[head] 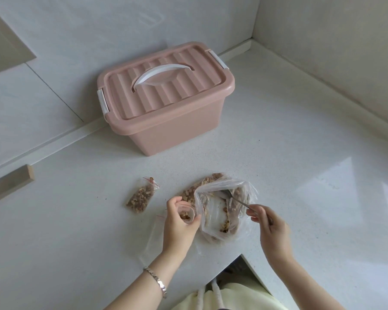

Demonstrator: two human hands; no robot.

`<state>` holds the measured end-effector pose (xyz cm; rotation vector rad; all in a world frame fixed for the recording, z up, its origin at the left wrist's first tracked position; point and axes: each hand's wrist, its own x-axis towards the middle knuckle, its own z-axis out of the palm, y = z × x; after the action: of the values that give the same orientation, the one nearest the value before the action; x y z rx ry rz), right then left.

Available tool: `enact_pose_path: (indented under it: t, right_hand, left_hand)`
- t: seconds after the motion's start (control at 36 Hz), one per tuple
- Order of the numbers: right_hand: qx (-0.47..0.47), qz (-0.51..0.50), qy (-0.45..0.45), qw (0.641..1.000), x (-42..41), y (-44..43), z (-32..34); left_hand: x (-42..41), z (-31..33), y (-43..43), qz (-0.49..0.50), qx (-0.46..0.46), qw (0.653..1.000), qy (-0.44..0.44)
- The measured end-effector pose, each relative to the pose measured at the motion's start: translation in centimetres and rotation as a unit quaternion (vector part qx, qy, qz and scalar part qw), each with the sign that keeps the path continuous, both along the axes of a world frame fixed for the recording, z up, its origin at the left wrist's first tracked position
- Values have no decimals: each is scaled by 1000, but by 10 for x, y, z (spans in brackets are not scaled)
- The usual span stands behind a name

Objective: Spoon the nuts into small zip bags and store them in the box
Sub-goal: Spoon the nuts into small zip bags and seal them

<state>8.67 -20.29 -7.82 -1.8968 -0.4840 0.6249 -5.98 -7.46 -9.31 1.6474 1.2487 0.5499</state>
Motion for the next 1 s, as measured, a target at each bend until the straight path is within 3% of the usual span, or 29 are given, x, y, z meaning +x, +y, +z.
enact_pose_path:
  t: [0.22, 0.42, 0.69, 0.81, 1.0]
  right_hand:
    - [-13, 22, 81, 996, -4, -2, -9]
    - [-16, -2, 208, 978, -12, -2, -8]
    - [7, -113, 403, 908, 3, -13, -3]
    - [30, -136, 424, 895, 8, -23, -2]
    - [66, -147, 398, 903, 16, -32, 16]
  left_hand:
    - [-3, -6, 1, -2, -52, 999, 9]
    - [-2, -4, 2, -12, -65, 998, 6]
    - [-3, 7, 3, 34, -55, 997, -51]
    - [-2, 16, -1, 45, -14, 996, -74]
    - [4, 25, -9, -14, 78, 996, -45]
